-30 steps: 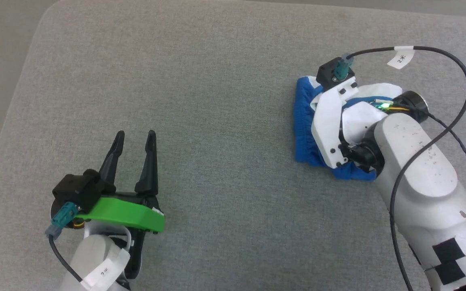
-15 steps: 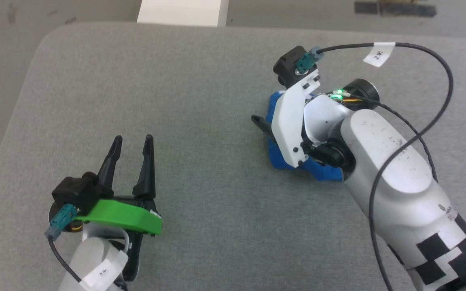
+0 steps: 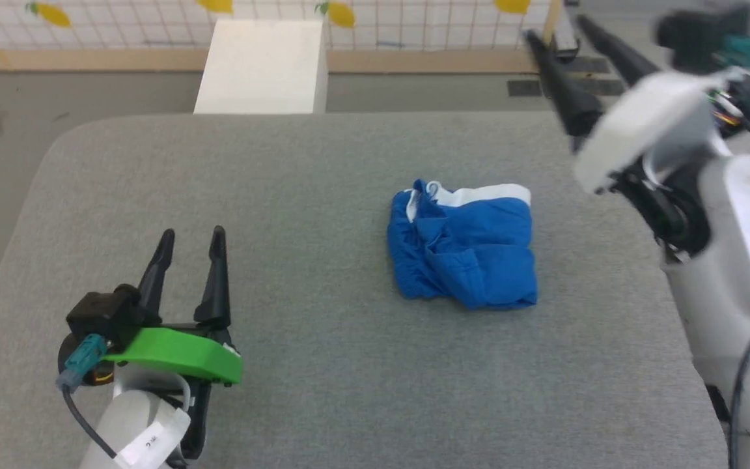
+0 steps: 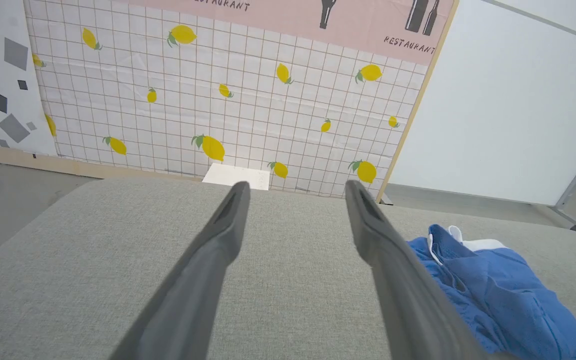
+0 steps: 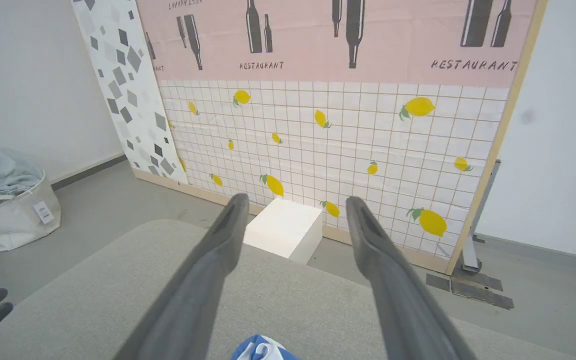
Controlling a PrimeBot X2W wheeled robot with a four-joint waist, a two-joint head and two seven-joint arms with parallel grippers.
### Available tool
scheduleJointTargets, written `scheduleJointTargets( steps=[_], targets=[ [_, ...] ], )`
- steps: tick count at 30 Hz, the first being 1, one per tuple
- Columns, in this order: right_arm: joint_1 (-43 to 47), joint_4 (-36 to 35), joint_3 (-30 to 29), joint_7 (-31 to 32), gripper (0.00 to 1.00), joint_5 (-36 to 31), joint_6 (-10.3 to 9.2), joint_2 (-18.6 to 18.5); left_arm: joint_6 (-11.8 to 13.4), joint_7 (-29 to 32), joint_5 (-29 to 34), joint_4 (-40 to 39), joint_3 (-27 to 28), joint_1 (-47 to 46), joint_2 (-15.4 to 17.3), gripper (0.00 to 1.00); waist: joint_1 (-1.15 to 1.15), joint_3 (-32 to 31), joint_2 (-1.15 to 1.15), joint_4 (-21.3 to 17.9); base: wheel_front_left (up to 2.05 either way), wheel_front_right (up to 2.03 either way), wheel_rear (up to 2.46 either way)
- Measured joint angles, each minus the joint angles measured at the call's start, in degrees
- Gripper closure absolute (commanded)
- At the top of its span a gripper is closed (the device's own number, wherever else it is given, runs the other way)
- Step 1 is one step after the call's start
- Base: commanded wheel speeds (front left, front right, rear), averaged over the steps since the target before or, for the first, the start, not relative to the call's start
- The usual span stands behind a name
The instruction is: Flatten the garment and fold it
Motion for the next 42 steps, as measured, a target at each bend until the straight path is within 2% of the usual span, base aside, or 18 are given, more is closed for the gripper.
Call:
scheduleJointTargets(
  steps=[1, 4, 10, 15, 22, 27, 42],
  targets=[
    [3.99, -2.07, -4.78, -7.62, 0.0, -3.04, 0.0, -0.19, 0.62, 0.01, -0.13, -0.24, 0.76, 0.71, 0.21, 0.0, 0.0, -1.27, 0.0, -1.12, 0.0, 0.0, 0.0],
    [9.07, -3.37, -10.02, -14.08, 0.0, -5.6, 0.0, 0.63, 1.2, 0.01, -0.49, -0.38, 1.33, 1.65, 0.31, 0.0, 0.0, -2.61, 0.0, -2.1, 0.0, 0.0, 0.0],
    [19.92, -6.08, -19.42, -22.28, 0.0, -9.98, 0.0, 3.81, 1.98, -0.04, -0.94, -0.34, 1.53, 2.37, 0.26, 0.0, 0.0, -4.71, 0.0, -2.98, 0.0, 0.0, 0.0],
    [27.74, -8.86, -23.28, -25.64, 0.0, -12.35, 0.0, 6.08, 2.5, -0.08, -1.0, 0.19, 1.76, 2.81, 0.22, 0.0, 0.0, -5.55, 0.0, -2.78, 0.0, 0.0, 0.0],
    [35.81, -11.59, -24.42, -27.29, 0.0, -14.92, 0.0, 7.9, 3.01, -0.24, -0.26, 1.07, 1.72, 3.23, 1.24, 0.0, 0.0, -5.15, 0.0, -2.5, 0.0, 0.0, 0.0],
    [39.41, -11.39, -22.31, -27.52, 0.0, -15.91, 0.0, 8.2, 3.5, -0.25, 0.49, 1.94, 1.19, 3.33, 1.72, 0.0, 0.0, -4.89, 0.0, -2.21, 0.0, 0.0, 0.0],
    [42.01, -9.48, -16.03, -25.2, 0.0, -16.34, 0.0, 8.38, 3.53, -0.56, 1.74, 4.12, -0.01, 3.34, 2.32, 0.0, 0.0, -4.59, 0.0, -1.53, 0.0, 0.0, 0.0]
  ],
)
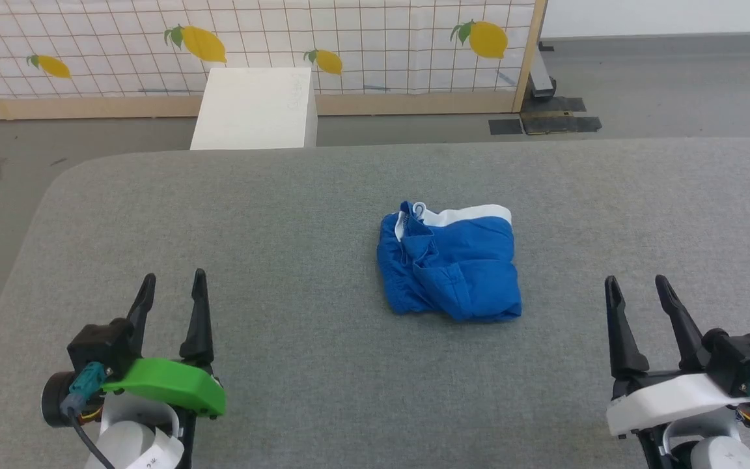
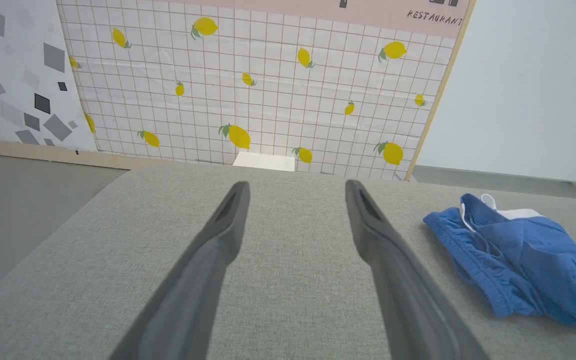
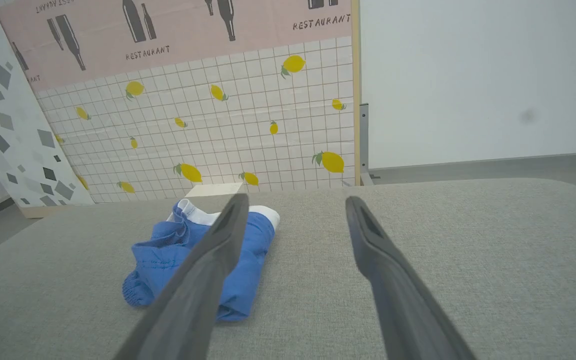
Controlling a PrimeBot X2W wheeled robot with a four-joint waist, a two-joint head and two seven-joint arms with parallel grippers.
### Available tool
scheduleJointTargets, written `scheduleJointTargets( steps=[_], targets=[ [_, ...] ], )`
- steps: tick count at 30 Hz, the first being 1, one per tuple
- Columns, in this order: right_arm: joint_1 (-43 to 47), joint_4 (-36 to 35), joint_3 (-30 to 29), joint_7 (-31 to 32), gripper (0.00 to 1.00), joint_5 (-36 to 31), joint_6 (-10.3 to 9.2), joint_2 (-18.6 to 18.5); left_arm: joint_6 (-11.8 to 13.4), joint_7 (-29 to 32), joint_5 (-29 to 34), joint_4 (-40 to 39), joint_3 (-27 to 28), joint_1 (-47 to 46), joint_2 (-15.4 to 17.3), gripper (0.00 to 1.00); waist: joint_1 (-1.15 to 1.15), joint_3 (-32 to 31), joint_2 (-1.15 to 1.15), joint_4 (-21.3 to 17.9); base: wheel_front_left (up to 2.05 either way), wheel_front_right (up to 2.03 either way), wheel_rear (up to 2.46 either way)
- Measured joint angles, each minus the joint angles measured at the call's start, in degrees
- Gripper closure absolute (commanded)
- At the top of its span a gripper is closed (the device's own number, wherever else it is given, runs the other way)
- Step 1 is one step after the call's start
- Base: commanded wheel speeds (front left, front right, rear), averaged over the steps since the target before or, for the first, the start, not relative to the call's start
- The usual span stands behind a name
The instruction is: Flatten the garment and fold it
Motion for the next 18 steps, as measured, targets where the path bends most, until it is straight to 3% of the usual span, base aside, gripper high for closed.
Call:
scheduleJointTargets(
  steps=[18],
  targets=[
    [-0.01, 1.66, -0.05, 0.83, 0.0, 0.04, 0.0, 0.0, 0.15, 0.16, -0.04, 0.55, -0.78, 0.0, 0.45, 0.0, 0.0, 0.76, 0.0, 0.16, 0.0, 0.0, 0.0]
  ],
)
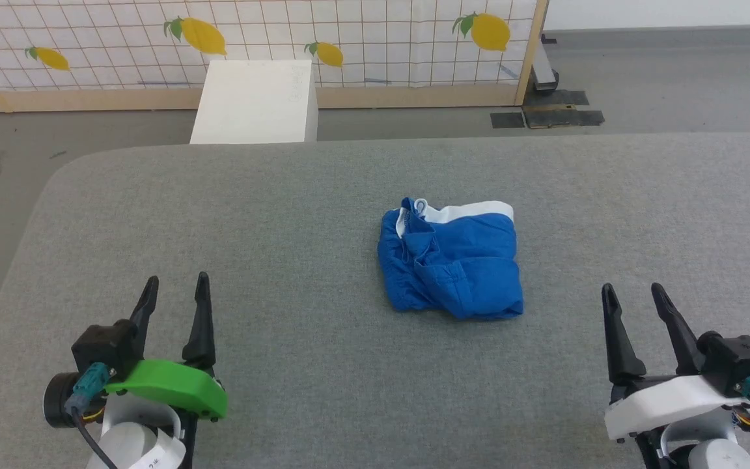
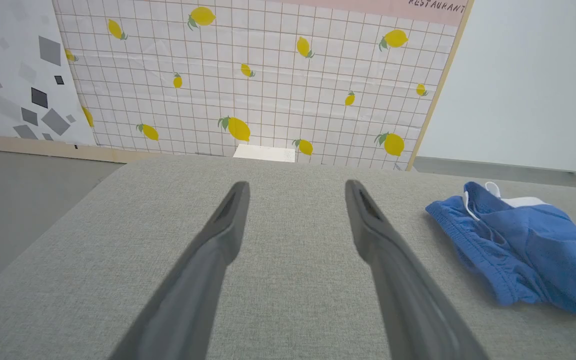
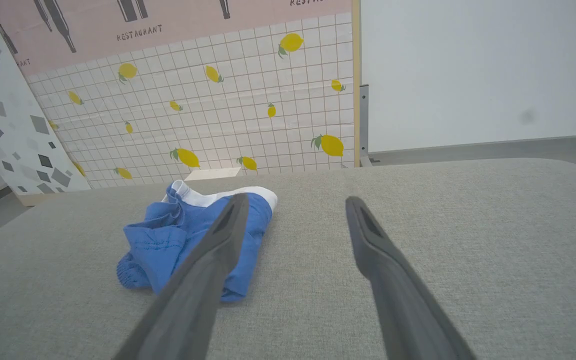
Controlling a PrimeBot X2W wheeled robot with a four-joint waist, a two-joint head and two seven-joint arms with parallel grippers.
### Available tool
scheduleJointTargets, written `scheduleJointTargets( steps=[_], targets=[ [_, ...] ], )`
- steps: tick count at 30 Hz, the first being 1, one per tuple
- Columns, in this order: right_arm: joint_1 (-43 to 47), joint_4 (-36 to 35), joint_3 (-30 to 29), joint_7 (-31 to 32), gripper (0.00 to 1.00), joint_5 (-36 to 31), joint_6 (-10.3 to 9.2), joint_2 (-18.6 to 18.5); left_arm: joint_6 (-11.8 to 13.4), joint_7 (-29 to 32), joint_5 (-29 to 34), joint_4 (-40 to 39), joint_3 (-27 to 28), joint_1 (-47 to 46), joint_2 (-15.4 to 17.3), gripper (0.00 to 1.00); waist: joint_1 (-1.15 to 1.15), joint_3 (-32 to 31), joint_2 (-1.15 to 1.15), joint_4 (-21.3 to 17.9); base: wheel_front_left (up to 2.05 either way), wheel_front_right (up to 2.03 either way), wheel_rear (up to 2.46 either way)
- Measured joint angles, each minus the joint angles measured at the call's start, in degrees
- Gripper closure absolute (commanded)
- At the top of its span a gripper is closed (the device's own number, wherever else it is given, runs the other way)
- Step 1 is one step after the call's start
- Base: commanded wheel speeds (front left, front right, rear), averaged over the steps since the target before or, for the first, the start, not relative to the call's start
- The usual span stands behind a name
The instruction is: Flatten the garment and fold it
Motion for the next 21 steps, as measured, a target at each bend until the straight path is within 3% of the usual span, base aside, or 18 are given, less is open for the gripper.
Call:
scheduleJointTargets(
  steps=[5, 8, 21],
  targets=[
    [-0.27, 0.23, 0.08, 1.69, 0.0, 0.4, 0.0, -0.01, 0.09, -0.01, -0.02, -0.32, -0.08, 0.0, 0.05, 0.0, 0.0, 0.36, 0.0, -0.05, 0.0, 0.0, 0.0],
    [-2.44, 0.65, 0.49, 6.06, 0.0, 0.79, 0.0, -0.03, 0.21, -0.02, -0.11, -0.85, -0.09, 0.0, 0.15, 0.0, 0.0, 0.84, 0.0, -0.16, 0.0, 0.0, 0.0],
    [-26.44, 7.75, 4.38, 41.69, 0.0, 3.25, 0.0, -3.81, 0.21, -0.11, -0.11, -3.9, -1.6, -2.23, -0.01, 0.0, 0.0, 6.73, 0.0, 1.54, 0.0, 0.0, 0.0]
  ],
)
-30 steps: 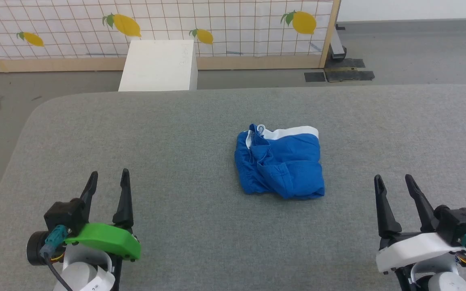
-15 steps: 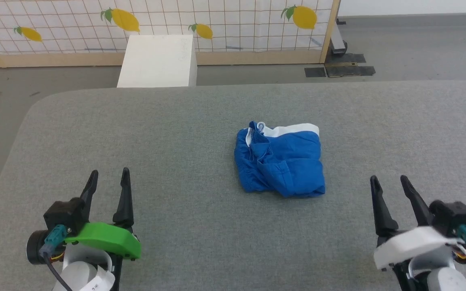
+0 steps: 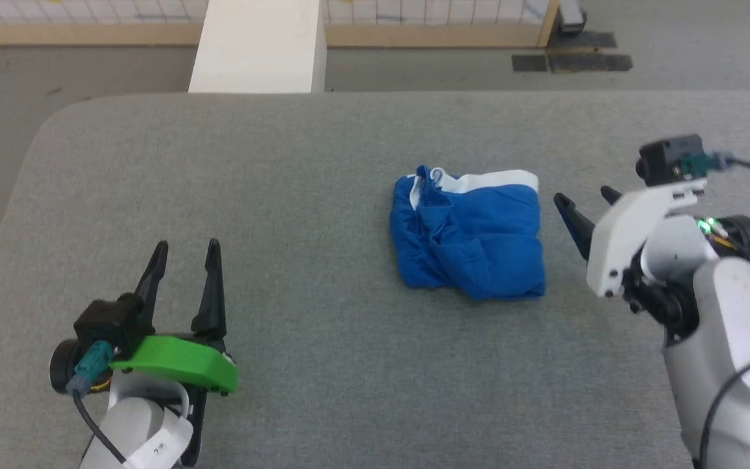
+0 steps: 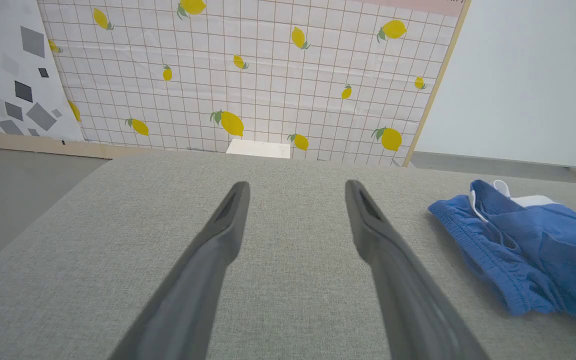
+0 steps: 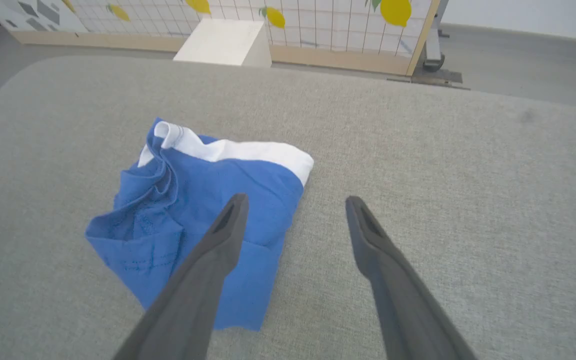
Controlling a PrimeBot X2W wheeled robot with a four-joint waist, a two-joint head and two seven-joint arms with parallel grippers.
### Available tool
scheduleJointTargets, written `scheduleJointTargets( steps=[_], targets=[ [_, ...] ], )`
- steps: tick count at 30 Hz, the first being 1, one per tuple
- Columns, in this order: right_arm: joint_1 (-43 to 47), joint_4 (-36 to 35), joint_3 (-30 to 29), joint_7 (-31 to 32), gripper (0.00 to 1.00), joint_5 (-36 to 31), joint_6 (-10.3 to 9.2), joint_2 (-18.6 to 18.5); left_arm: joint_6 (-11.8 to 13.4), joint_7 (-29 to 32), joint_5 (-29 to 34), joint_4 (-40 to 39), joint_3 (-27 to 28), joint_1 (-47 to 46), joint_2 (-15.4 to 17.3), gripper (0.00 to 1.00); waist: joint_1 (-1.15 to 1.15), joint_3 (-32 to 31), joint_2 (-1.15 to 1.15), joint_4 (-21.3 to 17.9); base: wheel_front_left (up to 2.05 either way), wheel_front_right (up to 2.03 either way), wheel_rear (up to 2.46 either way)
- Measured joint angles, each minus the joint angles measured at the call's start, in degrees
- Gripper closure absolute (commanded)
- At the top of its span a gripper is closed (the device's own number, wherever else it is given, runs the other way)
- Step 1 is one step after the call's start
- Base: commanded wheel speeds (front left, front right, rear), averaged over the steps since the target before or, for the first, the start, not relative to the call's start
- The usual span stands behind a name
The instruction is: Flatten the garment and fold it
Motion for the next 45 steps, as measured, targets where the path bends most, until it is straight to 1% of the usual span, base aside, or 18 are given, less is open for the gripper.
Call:
scheduleJointTargets(
  steps=[4, 8, 12, 16, 24, 25, 26, 27, 35, 40, 45],
  targets=[
    [-5.14, 4.3, 0.85, 8.64, 0.0, -1.3, 0.0, -0.43, -0.4, -0.07, 0.03, -0.73, -0.22, -1.24, -0.05, 0.0, 0.0, 2.4, 0.0, 1.36, 0.0, 0.0, 0.0],
    [-8.61, 7.61, 1.57, 13.46, 0.0, -3.37, 0.0, -0.22, -0.42, -0.2, 0.11, -1.44, -0.25, -2.24, -0.15, 0.0, 0.0, 4.9, 0.0, 2.88, 0.0, 0.0, 0.0],
    [-10.15, 10.45, 2.16, 15.86, 0.0, -4.94, 0.0, 0.31, -0.47, -0.24, 0.12, -1.75, -0.16, -2.97, -0.31, 0.0, 0.0, 7.21, 0.0, 4.34, 0.0, 0.0, 0.0],
    [-10.57, 12.8, 2.82, 16.89, 0.0, -6.39, 0.0, 0.71, -0.91, -0.25, 0.14, -1.67, -0.11, -3.26, -0.54, 0.0, 0.01, 8.95, 0.0, 5.54, 0.0, 0.0, 0.0],
    [-12.0, 14.28, 3.15, 18.19, 0.0, -6.65, -0.01, 0.55, -1.47, -0.33, 0.56, -1.33, -0.01, -3.76, -1.24, 0.0, 0.0, 10.72, 0.0, 7.04, 0.0, 0.0, 0.0],
    [-12.13, 14.35, 3.18, 18.27, 0.71, -6.49, 0.0, 0.47, -1.48, -0.33, 0.57, -1.32, 0.01, -3.81, -1.34, 0.0, 0.0, 10.74, 0.0, 7.08, 0.0, 0.0, 0.0],
    [-12.2, 14.43, 3.24, 18.27, 0.87, -6.37, 0.0, 0.45, -1.48, -0.33, 0.64, -1.3, 0.05, -3.86, -1.4, 0.0, 0.0, 10.71, 0.0, 7.06, 0.0, 0.0, 0.0],
    [-12.24, 14.51, 3.38, 18.27, 1.0, -6.24, 0.0, 0.44, -1.49, -0.33, 0.74, -1.29, 0.11, -3.88, -1.45, 0.0, 0.0, 10.64, 0.0, 7.04, 0.0, 0.0, 0.0],
    [-11.97, 14.45, 6.31, 16.69, 1.0, -3.54, 0.0, -0.54, -2.16, -0.49, 1.15, -0.54, 0.4, -3.64, -1.79, 0.0, 0.0, 8.23, 0.0, 6.44, 0.0, 0.0, 0.0],
    [-10.57, 10.82, 9.9, 17.17, 1.0, -0.57, 0.0, -2.57, -2.25, -0.49, 1.41, -0.26, 0.32, -2.64, -1.92, 0.0, 0.0, 5.7, 0.0, 5.61, 0.0, 0.0, 0.0],
    [-8.45, 6.21, 12.94, 19.7, 1.0, 2.86, 0.0, -4.9, -2.4, -0.49, 1.48, -0.27, 0.34, -1.22, -1.89, 0.0, 0.01, 3.77, 0.0, 3.13, 0.0, 0.0, 0.0]
  ],
)
